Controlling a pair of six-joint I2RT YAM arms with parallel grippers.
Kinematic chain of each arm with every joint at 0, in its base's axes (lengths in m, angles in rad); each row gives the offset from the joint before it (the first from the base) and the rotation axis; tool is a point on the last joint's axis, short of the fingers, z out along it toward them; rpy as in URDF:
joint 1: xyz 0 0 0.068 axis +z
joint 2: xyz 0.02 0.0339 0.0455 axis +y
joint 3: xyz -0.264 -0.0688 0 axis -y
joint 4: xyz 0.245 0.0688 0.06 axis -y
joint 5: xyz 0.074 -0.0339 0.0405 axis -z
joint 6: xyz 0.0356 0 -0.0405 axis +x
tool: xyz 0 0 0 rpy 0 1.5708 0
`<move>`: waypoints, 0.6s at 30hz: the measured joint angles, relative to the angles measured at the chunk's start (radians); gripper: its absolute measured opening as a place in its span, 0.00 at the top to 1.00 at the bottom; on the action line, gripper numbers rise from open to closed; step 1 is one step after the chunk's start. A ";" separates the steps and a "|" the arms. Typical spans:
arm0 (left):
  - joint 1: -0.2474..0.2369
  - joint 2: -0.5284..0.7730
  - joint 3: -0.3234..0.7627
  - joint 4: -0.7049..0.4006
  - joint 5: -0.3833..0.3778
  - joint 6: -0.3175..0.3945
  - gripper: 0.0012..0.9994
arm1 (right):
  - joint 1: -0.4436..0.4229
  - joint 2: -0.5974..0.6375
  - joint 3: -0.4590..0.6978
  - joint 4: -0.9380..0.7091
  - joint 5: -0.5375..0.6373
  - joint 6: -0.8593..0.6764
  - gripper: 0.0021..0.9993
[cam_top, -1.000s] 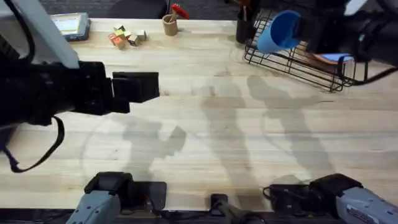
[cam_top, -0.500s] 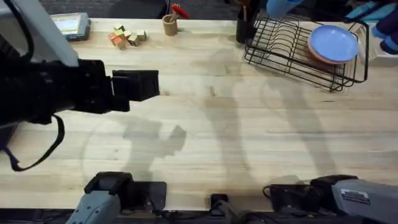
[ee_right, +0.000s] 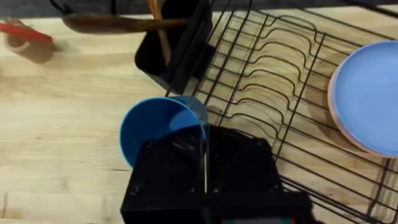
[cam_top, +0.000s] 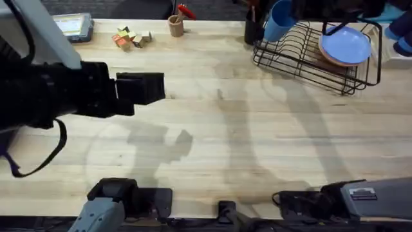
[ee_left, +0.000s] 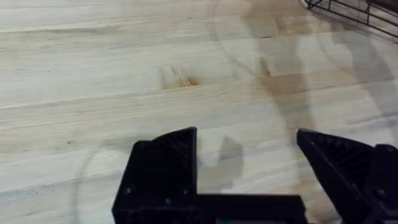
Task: Pick up the cup on the table and put them onto the rack.
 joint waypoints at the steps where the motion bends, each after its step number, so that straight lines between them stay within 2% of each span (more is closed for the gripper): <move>1: 0.000 0.000 0.000 0.000 0.000 0.000 0.01 | 0.000 0.007 0.000 0.002 0.000 0.000 0.97; 18: 0.000 0.000 0.000 0.000 0.000 0.000 0.01 | -0.051 0.127 0.000 0.014 0.000 0.000 0.97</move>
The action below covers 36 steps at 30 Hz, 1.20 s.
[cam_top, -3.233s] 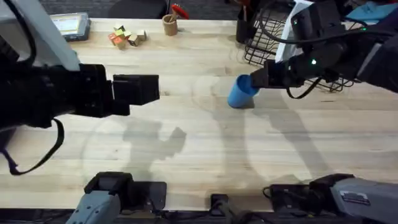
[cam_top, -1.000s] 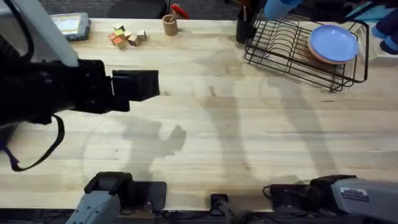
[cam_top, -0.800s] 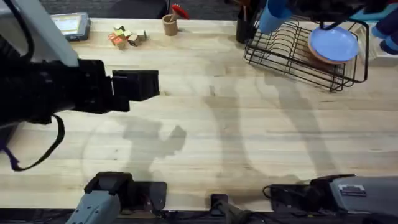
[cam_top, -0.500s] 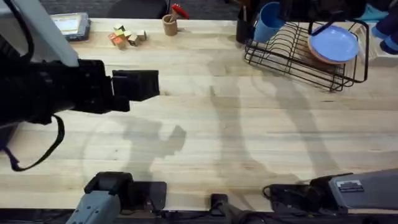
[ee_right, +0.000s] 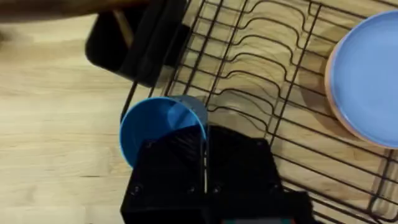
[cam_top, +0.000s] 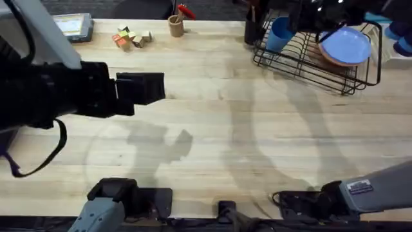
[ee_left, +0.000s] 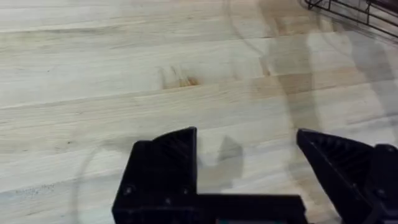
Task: Pick up the cup on the table and put them onto the rack.
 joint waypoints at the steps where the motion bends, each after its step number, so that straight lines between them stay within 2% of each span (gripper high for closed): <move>1: 0.000 0.000 0.000 0.000 0.000 0.000 0.01 | 0.000 0.012 0.000 0.000 0.000 0.000 0.97; 13: 0.000 0.000 0.000 0.000 0.000 0.000 0.01 | 0.000 0.095 0.000 0.003 -0.002 0.008 0.97; 24: 0.000 0.000 0.000 0.000 0.000 0.000 0.01 | 0.000 0.124 0.011 0.006 -0.072 0.016 0.97; 33: 0.000 0.000 0.000 0.000 0.000 0.000 0.01 | 0.000 0.138 0.012 -0.004 -0.074 0.023 0.81; 36: 0.000 0.000 0.000 0.000 0.000 0.000 0.01 | 0.000 0.143 0.012 -0.006 -0.076 0.023 0.79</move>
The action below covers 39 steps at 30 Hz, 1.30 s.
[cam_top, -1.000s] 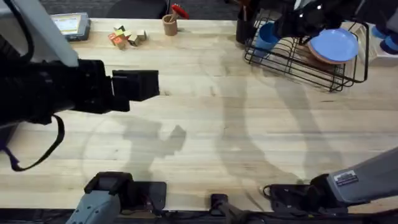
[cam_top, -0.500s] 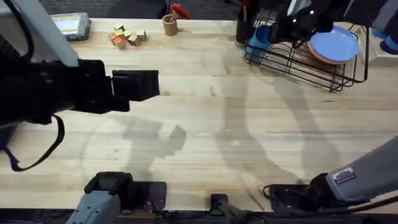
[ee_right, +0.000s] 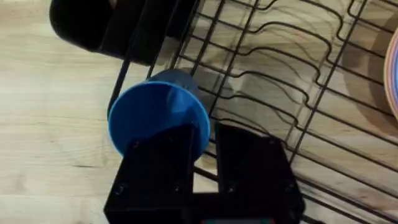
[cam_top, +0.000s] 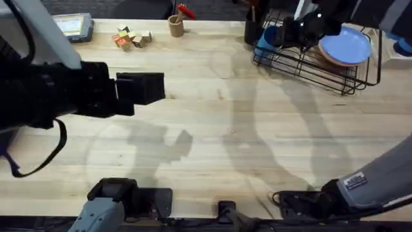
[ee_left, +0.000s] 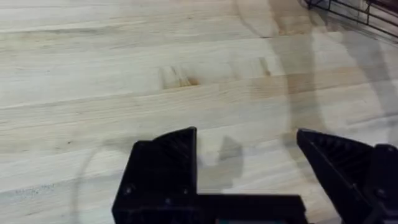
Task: Pick up the cup on the table and put them onto the rack.
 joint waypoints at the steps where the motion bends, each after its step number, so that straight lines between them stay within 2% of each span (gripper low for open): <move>1: 0.000 0.000 0.000 0.000 0.000 0.000 0.01 | 0.000 0.000 0.000 0.001 0.000 0.000 0.78; 15: 0.000 0.000 0.000 0.000 0.000 0.000 0.01 | 0.000 0.000 0.034 0.000 -0.001 -0.008 0.72; 31: 0.000 0.000 0.000 0.000 0.000 0.000 0.01 | 0.014 -0.006 0.066 -0.019 -0.001 -0.029 0.69; 35: 0.000 0.000 0.000 0.000 0.000 0.000 0.01 | 0.014 -0.040 0.066 -0.025 -0.001 -0.051 0.66; 39: 0.000 0.000 0.000 0.000 0.000 0.000 0.01 | 0.014 -0.096 0.067 -0.035 -0.001 -0.071 0.58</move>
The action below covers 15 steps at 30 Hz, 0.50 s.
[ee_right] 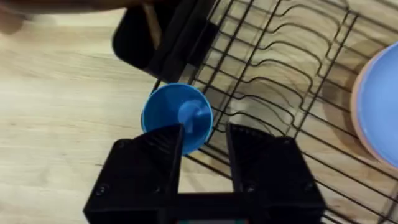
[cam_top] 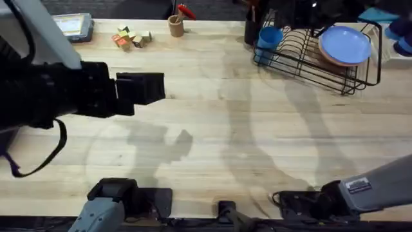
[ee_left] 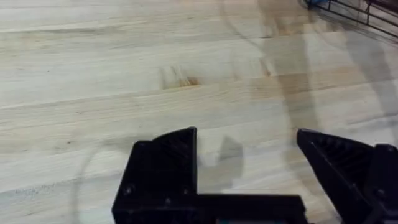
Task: Pick up the cup on the table and put them onto the rack.
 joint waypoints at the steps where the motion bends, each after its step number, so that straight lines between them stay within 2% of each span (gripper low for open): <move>1: 0.000 0.000 0.000 0.000 0.000 0.000 0.01 | 0.000 -0.016 0.001 -0.009 0.000 -0.005 0.54; 4: 0.000 0.000 0.000 0.000 0.000 0.000 0.01 | 0.000 -0.061 0.005 -0.042 0.000 -0.024 0.41; 6: 0.000 0.000 0.000 0.000 0.000 0.000 0.01 | 0.000 -0.089 0.005 -0.069 0.000 -0.032 0.26; 7: 0.000 0.000 0.000 0.000 0.000 0.000 0.01 | 0.000 -0.132 0.006 -0.118 0.000 -0.055 0.01; 15: 0.000 0.000 0.000 0.000 0.000 0.000 0.01 | 0.000 -0.295 0.006 -0.297 -0.004 -0.067 0.00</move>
